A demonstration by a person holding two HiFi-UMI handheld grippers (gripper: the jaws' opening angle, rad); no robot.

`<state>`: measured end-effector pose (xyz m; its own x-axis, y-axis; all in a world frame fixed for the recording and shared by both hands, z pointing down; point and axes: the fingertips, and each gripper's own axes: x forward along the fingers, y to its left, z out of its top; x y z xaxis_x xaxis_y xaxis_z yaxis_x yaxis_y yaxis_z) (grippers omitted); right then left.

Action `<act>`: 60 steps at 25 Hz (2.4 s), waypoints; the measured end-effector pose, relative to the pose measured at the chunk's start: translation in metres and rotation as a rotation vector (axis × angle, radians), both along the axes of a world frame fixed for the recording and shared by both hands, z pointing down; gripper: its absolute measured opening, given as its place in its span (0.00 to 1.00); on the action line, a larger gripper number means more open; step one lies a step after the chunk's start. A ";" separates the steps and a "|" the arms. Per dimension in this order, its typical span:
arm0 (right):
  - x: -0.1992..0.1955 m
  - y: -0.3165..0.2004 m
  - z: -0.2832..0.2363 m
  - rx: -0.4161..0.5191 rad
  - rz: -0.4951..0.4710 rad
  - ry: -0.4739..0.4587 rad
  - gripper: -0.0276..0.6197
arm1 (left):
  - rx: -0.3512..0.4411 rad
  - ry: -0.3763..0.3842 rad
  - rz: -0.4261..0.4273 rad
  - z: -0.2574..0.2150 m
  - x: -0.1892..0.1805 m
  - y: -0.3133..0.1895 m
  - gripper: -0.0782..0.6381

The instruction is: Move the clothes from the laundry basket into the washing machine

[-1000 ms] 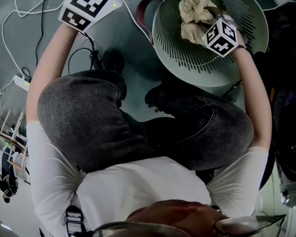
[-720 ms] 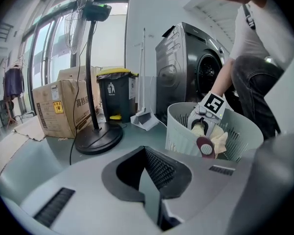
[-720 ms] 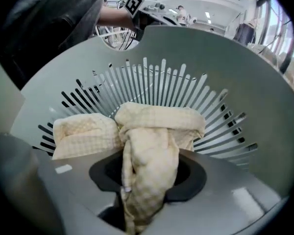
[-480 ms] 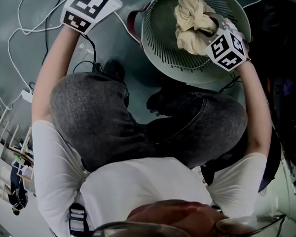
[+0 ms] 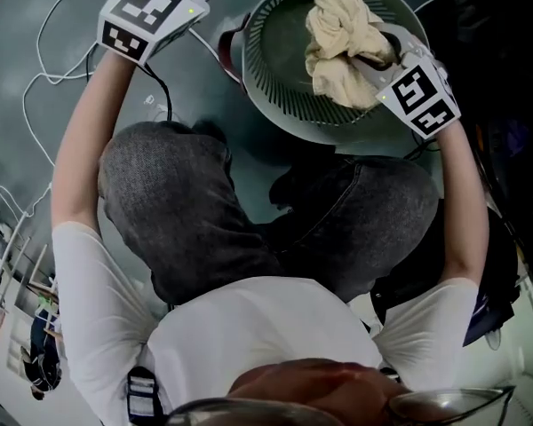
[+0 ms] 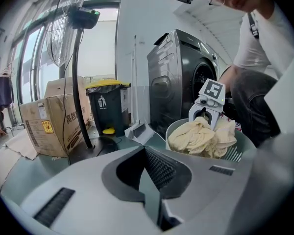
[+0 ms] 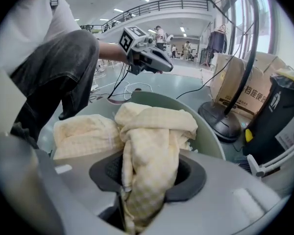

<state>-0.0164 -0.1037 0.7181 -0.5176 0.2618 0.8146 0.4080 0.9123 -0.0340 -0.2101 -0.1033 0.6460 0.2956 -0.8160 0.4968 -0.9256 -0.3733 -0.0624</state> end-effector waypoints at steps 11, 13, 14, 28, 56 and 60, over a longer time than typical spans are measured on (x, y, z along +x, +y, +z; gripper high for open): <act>0.032 -0.041 -0.094 0.019 0.204 -0.206 0.35 | 0.028 -0.024 0.139 -0.055 0.063 -0.038 0.12; 0.043 -0.050 -0.105 0.038 0.237 -0.219 0.35 | 0.039 0.012 0.145 -0.065 0.075 -0.050 0.12; 0.045 -0.052 -0.109 0.048 0.253 -0.223 0.35 | 0.046 0.025 0.149 -0.069 0.078 -0.054 0.12; 0.132 -0.084 -0.166 0.128 0.549 -0.378 0.35 | 0.101 0.020 0.339 -0.113 0.170 -0.093 0.12; 0.251 -0.110 -0.193 0.347 0.773 -0.351 0.35 | 0.174 0.104 0.631 -0.143 0.326 -0.121 0.12; 0.269 -0.109 -0.202 0.391 0.775 -0.347 0.35 | 0.167 0.086 0.674 -0.149 0.347 -0.117 0.12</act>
<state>0.2522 -0.2129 0.5166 -0.6642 -0.5181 0.5389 -0.3893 0.8551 0.3424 0.1367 -0.2207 0.4966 0.7968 -0.5044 0.3327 -0.5002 -0.8595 -0.1053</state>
